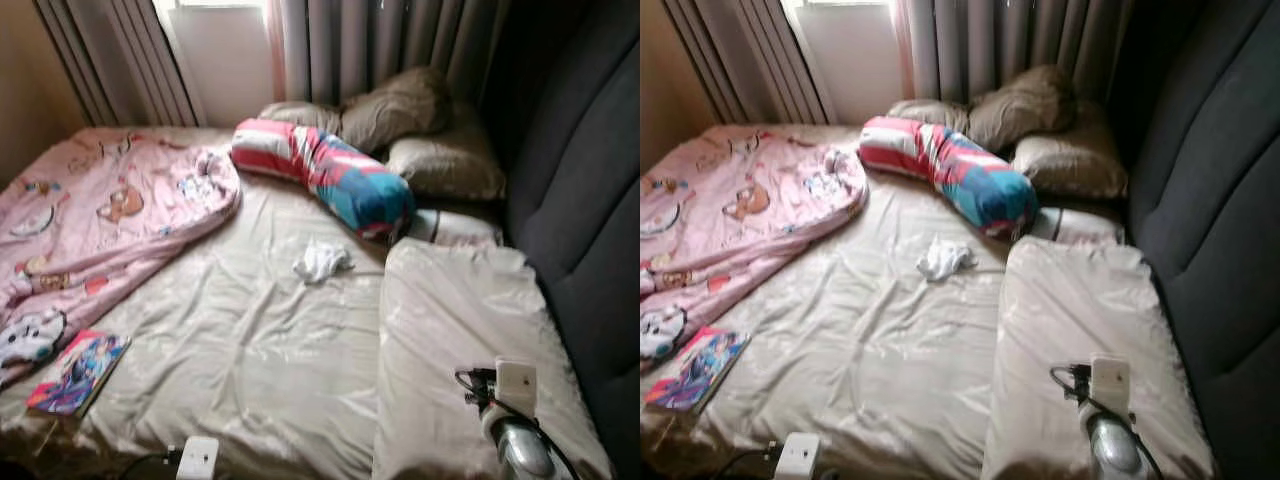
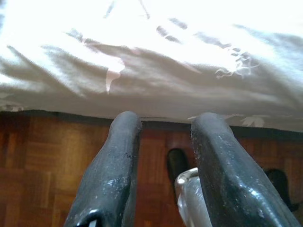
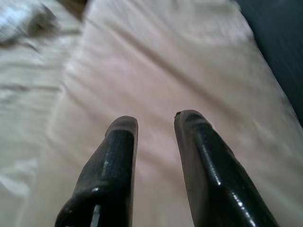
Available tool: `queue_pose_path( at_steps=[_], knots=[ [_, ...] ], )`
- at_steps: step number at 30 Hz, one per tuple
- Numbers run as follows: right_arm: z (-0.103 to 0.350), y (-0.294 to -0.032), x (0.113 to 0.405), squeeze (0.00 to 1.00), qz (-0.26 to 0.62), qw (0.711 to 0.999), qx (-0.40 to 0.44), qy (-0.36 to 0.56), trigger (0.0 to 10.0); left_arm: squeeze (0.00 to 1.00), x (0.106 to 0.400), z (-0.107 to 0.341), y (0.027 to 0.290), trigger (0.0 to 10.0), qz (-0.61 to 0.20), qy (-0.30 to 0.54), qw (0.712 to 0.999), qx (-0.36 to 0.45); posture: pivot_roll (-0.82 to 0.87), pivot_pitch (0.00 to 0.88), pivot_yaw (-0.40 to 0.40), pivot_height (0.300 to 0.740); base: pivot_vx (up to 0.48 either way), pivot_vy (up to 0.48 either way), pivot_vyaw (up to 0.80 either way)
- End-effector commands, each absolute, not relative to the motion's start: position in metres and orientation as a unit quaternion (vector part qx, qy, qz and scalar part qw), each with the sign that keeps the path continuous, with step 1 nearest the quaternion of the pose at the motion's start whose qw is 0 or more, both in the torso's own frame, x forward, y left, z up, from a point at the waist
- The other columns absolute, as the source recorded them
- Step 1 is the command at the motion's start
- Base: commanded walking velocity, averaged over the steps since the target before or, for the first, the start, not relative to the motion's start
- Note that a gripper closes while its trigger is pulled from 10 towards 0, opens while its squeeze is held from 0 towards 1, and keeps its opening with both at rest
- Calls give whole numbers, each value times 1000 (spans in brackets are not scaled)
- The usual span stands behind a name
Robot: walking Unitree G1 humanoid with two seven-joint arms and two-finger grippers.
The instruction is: Clean up the room
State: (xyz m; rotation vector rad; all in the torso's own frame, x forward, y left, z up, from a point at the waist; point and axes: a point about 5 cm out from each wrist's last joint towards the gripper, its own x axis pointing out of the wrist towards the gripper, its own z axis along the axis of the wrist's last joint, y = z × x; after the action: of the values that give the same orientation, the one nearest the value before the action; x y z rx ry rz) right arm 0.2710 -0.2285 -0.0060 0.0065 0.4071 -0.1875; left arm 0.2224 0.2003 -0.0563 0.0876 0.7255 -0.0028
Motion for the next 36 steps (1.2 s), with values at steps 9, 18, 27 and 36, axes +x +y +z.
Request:
queue_pose_path(
  at_steps=[9,18,27,36],
  knots=[
    [-52,-223,221,0,-104,937,10,332,10000,0,210,-65,201,10000,17,386,922,24,-105,57,9,740,0,0,0],
    [-69,-221,196,0,-118,913,23,389,10000,0,216,-63,199,10000,22,386,922,20,-96,52,6,740,0,0,0],
    [-75,-221,186,0,-137,902,57,404,10000,0,221,-60,198,10000,26,380,925,7,-89,50,5,740,0,0,0],
    [-74,-218,188,0,-143,904,66,398,10000,0,223,-59,200,10000,30,381,924,5,-97,35,9,740,0,106,0]
  ],
)
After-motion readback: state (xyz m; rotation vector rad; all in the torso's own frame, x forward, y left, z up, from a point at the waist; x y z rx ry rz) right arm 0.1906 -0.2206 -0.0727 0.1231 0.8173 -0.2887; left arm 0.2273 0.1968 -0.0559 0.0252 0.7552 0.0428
